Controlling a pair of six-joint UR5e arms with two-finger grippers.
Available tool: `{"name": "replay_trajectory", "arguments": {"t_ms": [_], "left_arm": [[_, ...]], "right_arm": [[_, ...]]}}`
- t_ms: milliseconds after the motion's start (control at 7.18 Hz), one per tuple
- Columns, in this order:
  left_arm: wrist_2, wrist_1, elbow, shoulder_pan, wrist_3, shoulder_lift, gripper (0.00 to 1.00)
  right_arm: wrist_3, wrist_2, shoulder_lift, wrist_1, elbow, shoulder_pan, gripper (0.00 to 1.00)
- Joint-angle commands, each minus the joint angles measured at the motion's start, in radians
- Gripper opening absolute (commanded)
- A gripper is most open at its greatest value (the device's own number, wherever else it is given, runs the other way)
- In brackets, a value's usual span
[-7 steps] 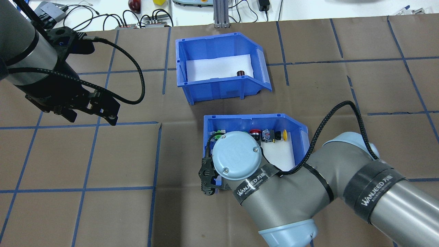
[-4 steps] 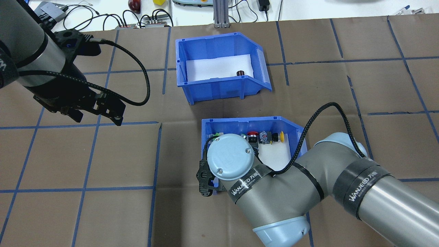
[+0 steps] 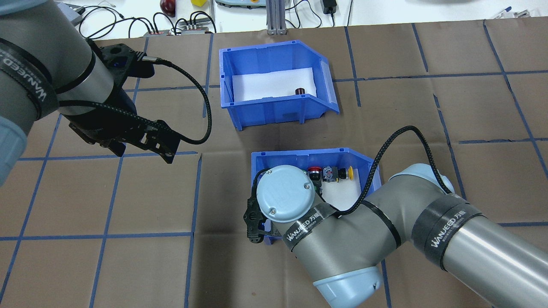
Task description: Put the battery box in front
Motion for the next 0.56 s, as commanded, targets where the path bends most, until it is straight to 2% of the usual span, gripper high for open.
{"name": "replay_trajectory", "arguments": {"t_ms": [0, 279, 418], "left_arm": [[0.001, 0.023, -0.001, -0.003, -0.008, -0.004, 0.99], [0.003, 0.043, -0.004, -0.003, -0.01, -0.006, 0.99], [0.001, 0.043, -0.004, -0.003, -0.01, -0.004, 0.99]], "right_arm": [[-0.012, -0.01, -0.088, 0.013, -0.004, -0.027, 1.0], [-0.014, -0.015, -0.16, 0.013, -0.01, -0.095, 1.0], [-0.014, -0.014, -0.165, 0.079, -0.047, -0.171, 1.0]]}}
